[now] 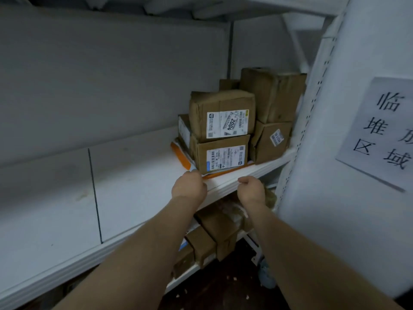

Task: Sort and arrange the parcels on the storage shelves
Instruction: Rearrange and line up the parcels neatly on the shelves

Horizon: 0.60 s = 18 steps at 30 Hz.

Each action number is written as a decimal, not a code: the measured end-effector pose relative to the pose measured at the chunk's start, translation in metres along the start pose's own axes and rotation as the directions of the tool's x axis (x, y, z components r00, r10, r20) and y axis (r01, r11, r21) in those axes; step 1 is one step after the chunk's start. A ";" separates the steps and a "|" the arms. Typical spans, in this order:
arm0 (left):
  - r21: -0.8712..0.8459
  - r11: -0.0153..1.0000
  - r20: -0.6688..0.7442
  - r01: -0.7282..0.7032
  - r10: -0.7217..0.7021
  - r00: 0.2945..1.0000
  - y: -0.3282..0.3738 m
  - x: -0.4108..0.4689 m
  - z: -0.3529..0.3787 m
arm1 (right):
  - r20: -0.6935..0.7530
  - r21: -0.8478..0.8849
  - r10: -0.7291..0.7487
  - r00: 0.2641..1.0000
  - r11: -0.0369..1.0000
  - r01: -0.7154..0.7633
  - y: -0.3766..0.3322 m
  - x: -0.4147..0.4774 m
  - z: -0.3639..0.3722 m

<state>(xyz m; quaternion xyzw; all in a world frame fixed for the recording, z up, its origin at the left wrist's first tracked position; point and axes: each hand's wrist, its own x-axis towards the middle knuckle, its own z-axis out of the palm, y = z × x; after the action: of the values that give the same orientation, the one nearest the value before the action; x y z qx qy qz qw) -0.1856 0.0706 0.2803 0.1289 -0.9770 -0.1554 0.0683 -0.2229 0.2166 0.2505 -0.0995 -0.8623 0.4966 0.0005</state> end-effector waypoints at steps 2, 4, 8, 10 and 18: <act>-0.027 0.998 -0.014 0.064 -0.065 0.998 0.010 0.015 0.006 | -0.044 0.044 0.036 0.998 0.998 -0.034 0.004 0.021 -0.010; -0.009 0.998 -0.018 0.061 -0.061 0.998 0.028 0.028 0.011 | -0.080 0.101 0.081 0.994 0.992 -0.072 0.009 0.050 -0.021; 0.178 0.980 -0.210 -0.086 0.123 0.970 0.068 0.045 0.026 | -0.120 0.145 0.100 0.988 0.986 -0.082 0.013 0.097 -0.051; 0.207 0.974 -0.442 -0.093 0.178 0.879 0.090 0.057 0.038 | -0.142 0.137 0.116 0.983 0.986 -0.097 0.018 0.124 -0.072; -0.553 0.816 -0.638 0.170 -0.546 0.543 0.129 0.099 0.038 | -0.130 0.277 0.219 0.967 0.945 -0.177 0.023 0.224 -0.118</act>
<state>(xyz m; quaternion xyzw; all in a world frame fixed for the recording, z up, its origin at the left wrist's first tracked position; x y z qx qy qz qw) -0.3164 0.1732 0.2953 0.3668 -0.7407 -0.3050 0.4731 -0.4271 0.3674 0.2686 -0.2243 -0.7715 0.5944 0.0326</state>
